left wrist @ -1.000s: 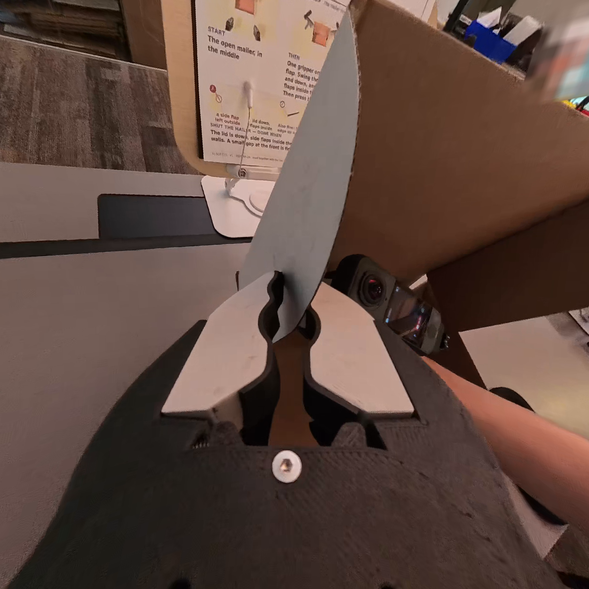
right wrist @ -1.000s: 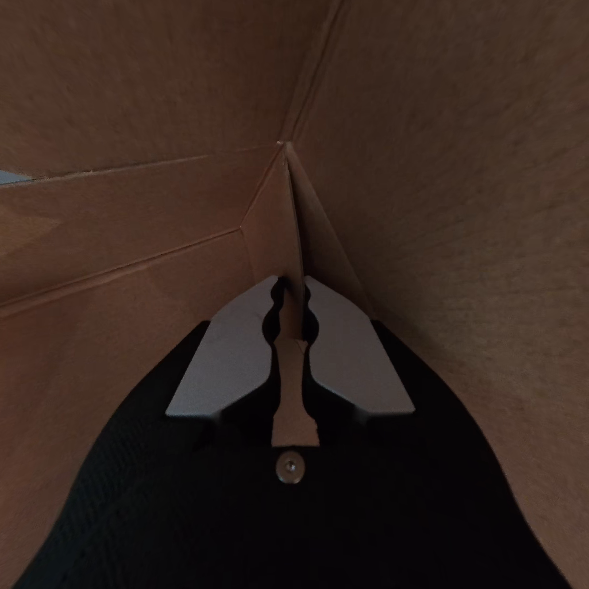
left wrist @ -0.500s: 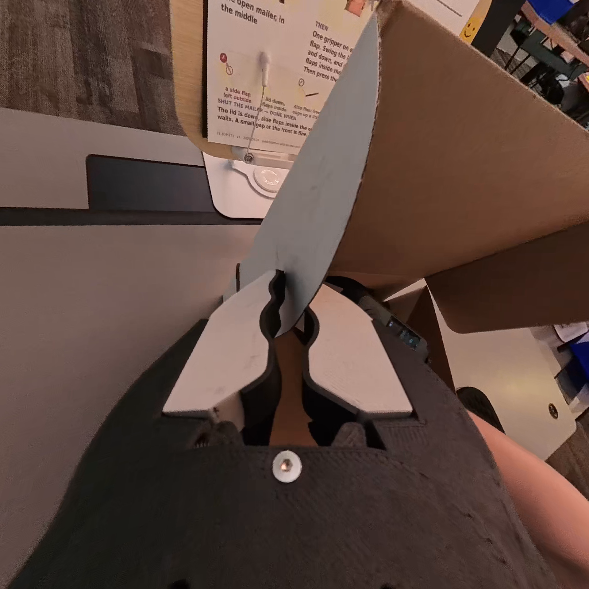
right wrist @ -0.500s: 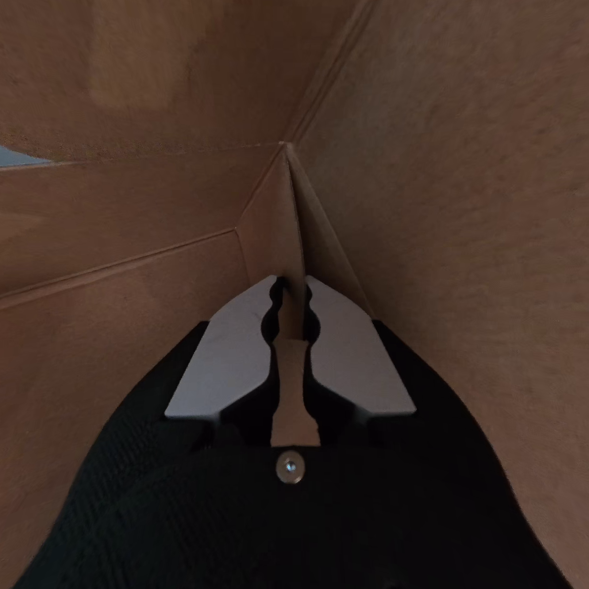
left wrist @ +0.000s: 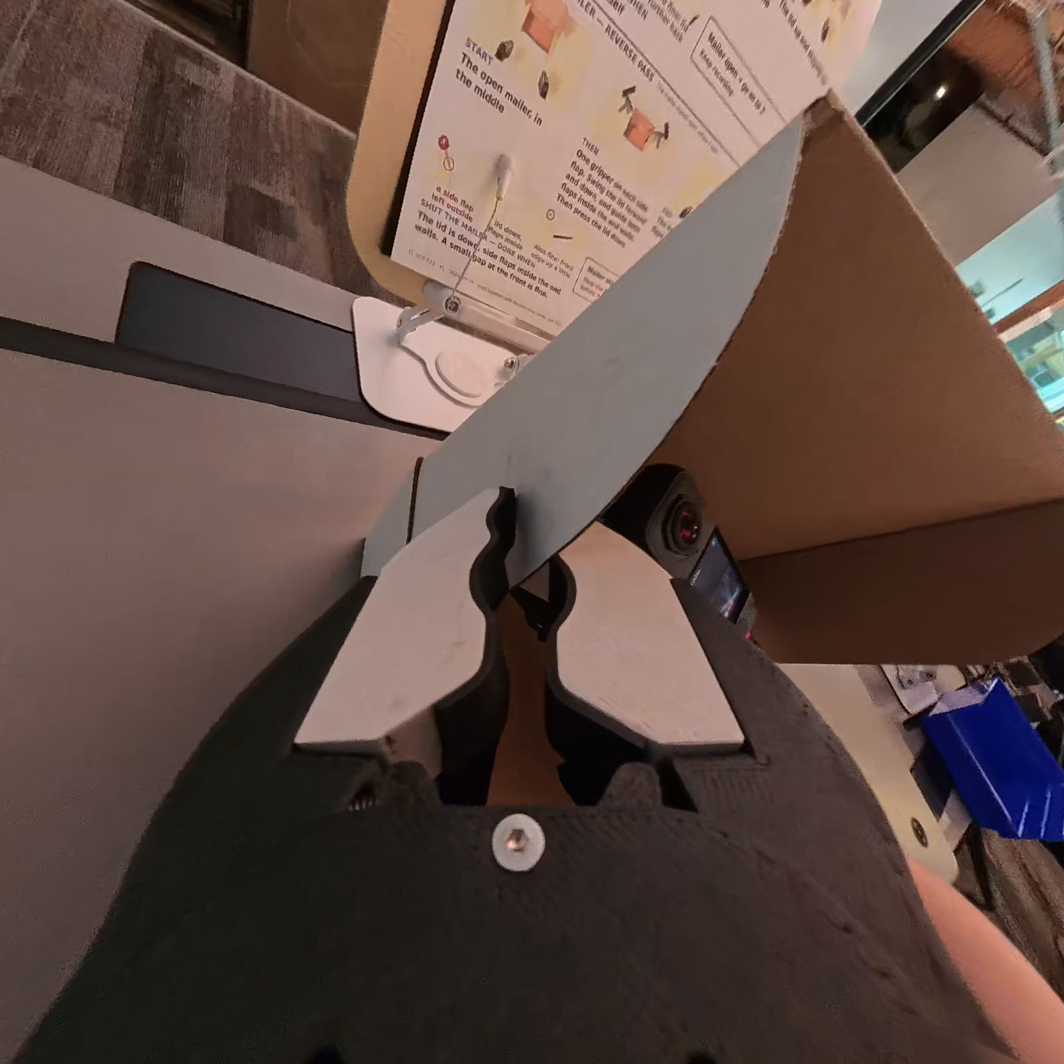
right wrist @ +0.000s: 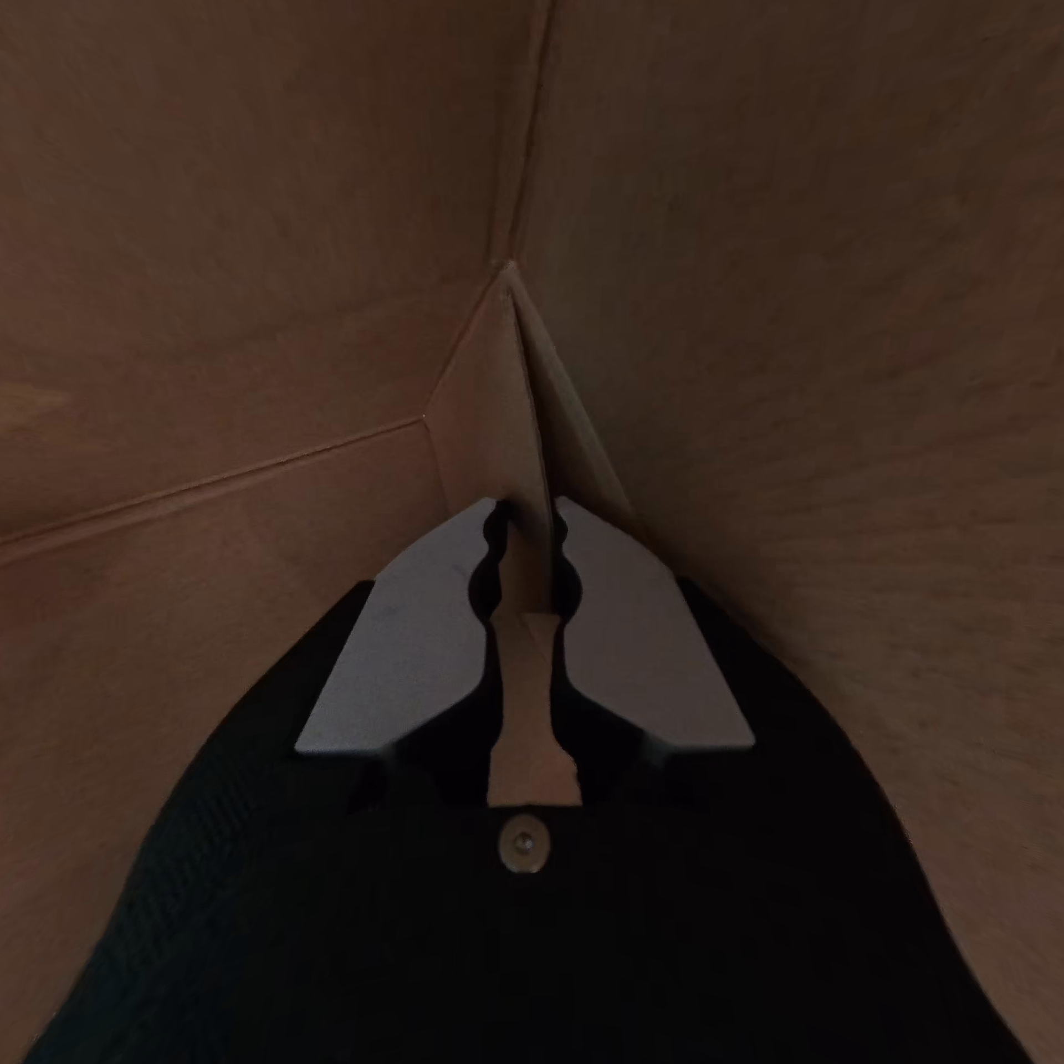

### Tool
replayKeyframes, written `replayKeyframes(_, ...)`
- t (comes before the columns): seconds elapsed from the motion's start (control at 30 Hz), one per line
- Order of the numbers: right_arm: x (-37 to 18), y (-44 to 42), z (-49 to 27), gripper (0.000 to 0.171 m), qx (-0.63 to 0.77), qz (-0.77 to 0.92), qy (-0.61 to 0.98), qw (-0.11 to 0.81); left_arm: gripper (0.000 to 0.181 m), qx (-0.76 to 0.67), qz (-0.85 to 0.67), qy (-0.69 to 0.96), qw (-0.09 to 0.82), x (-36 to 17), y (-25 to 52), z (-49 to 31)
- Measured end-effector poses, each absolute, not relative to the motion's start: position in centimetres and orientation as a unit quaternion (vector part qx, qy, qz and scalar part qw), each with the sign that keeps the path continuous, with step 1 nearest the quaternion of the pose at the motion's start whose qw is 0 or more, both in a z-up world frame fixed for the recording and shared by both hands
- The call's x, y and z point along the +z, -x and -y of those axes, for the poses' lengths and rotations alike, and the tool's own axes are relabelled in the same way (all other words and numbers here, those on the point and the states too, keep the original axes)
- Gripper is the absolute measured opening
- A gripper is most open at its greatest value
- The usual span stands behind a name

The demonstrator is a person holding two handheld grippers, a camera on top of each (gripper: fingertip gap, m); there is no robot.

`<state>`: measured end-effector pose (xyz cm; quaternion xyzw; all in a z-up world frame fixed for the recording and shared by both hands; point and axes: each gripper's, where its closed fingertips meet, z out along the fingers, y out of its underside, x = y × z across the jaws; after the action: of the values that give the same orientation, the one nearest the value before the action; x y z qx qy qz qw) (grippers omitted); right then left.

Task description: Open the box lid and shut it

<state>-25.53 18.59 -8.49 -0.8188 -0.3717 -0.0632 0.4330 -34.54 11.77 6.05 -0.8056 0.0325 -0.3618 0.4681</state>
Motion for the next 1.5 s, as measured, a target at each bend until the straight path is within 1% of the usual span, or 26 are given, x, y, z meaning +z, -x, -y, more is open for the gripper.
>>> replayKeyframes(0.1, -8.2, 25.7, -18.4, 0.017, -0.097, 0.405, 0.796, 0.439, 0.008, -0.361, -0.030, 0.790, 0.495, 5.6, 34.7, -11.4)
replayKeyframes(0.27, -6.5, 25.7, -16.1, 0.019, -0.153, 0.446, 0.776, 0.418, 0.009, -0.367, -0.038, 0.777, 0.509, 5.2, 34.6, -11.0)
replayKeyframes(0.37, -3.7, 26.0, -12.8, 0.020, -0.138, 0.466, 0.758, 0.435, 0.009, -0.367, -0.042, 0.769, 0.521, 5.2, 34.5, -10.5)
replayKeyframes(0.43, -1.5, 26.5, -9.1, 0.021, -0.084, 0.476, 0.750, 0.451, 0.009, -0.371, -0.051, 0.763, 0.527, 5.2, 34.3, -10.1)
replayKeyframes(0.57, 4.9, 26.9, 1.1, 0.017, 0.034, 0.487, 0.689, 0.536, 0.009, -0.373, -0.064, 0.758, 0.532, 5.1, 34.1, -9.6)
replayKeyframes(0.63, 8.2, 25.7, 5.6, 0.016, 0.049, 0.472, 0.660, 0.583, 0.009, -0.367, -0.069, 0.756, 0.537, 5.0, 33.9, -9.6)
replayKeyframes(0.73, 13.0, 22.3, 10.8, 0.015, 0.029, 0.436, 0.611, 0.660, 0.008, -0.356, -0.074, 0.756, 0.544, 5.0, 33.8, -9.4)
replayKeyframes(0.83, 18.2, 16.6, 13.8, 0.015, -0.042, 0.365, 0.546, 0.753, 0.010, -0.358, -0.076, 0.753, 0.547, 5.1, 33.6, -9.1)
replayKeyframes(0.87, 19.8, 14.2, 14.2, 0.016, -0.067, 0.328, 0.534, 0.776, 0.011, -0.357, -0.078, 0.751, 0.549, 5.2, 33.6, -9.0)
replayKeyframes(0.9, 20.6, 11.9, 14.0, 0.024, -0.084, 0.294, 0.547, 0.779, 0.012, -0.356, -0.079, 0.750, 0.551, 5.3, 33.6, -9.0)
replayKeyframes(0.97, 20.1, 7.9, 12.4, 0.061, -0.075, 0.231, 0.622, 0.744, 0.012, -0.354, -0.082, 0.749, 0.554, 5.4, 33.5, -8.8)
replayKeyframes(1.0, 19.1, 6.7, 11.5, 0.069, -0.051, 0.210, 0.665, 0.715, 0.012, -0.352, -0.084, 0.749, 0.554, 5.4, 33.5, -8.7)
replayKeyframes(1.03, 17.9, 6.0, 10.8, 0.075, -0.016, 0.194, 0.698, 0.689, 0.013, -0.348, -0.085, 0.751, 0.555, 5.4, 33.5, -8.7)
replayKeyframes(1.1, 15.8, 6.3, 10.0, 0.079, 0.073, 0.177, 0.738, 0.647, 0.015, -0.340, -0.090, 0.751, 0.559, 5.6, 33.5, -8.6)
replayKeyframes(1.17, 13.7, 6.8, 9.2, 0.082, 0.102, 0.172, 0.755, 0.624, 0.015, -0.328, -0.094, 0.750, 0.566, 5.7, 33.5, -8.8)
replayKeyframes(1.23, 11.8, 7.2, 8.1, 0.081, 0.085, 0.169, 0.767, 0.613, 0.019, -0.319, -0.099, 0.755, 0.564, 5.7, 33.5, -8.6)
replayKeyframes(1.27, 10.9, 7.3, 7.5, 0.079, 0.076, 0.166, 0.774, 0.606, 0.025, -0.309, -0.101, 0.759, 0.564, 5.8, 33.6, -8.4)
replayKeyframes(1.3, 9.9, 7.1, 6.9, 0.070, 0.062, 0.159, 0.783, 0.597, 0.030, -0.297, -0.107, 0.761, 0.566, 6.0, 33.6, -8.0)
replayKeyframes(1.33, 8.9, 7.0, 6.4, 0.057, 0.054, 0.156, 0.795, 0.583, 0.034, -0.283, -0.117, 0.761, 0.573, 6.3, 33.6, -7.3)
replayKeyframes(1.4, 7.0, 7.2, 5.8, 0.033, 0.062, 0.155, 0.819, 0.549, 0.034, -0.260, -0.158, 0.744, 0.595, 7.4, 32.5, -5.0)
replayKeyframes(1.5, 6.8, 7.0, 5.3, 0.029, 0.066, 0.142, 0.819, 0.552, 0.032, -0.254, -0.294, 0.699, 0.601, 7.5, 27.2, -0.4)
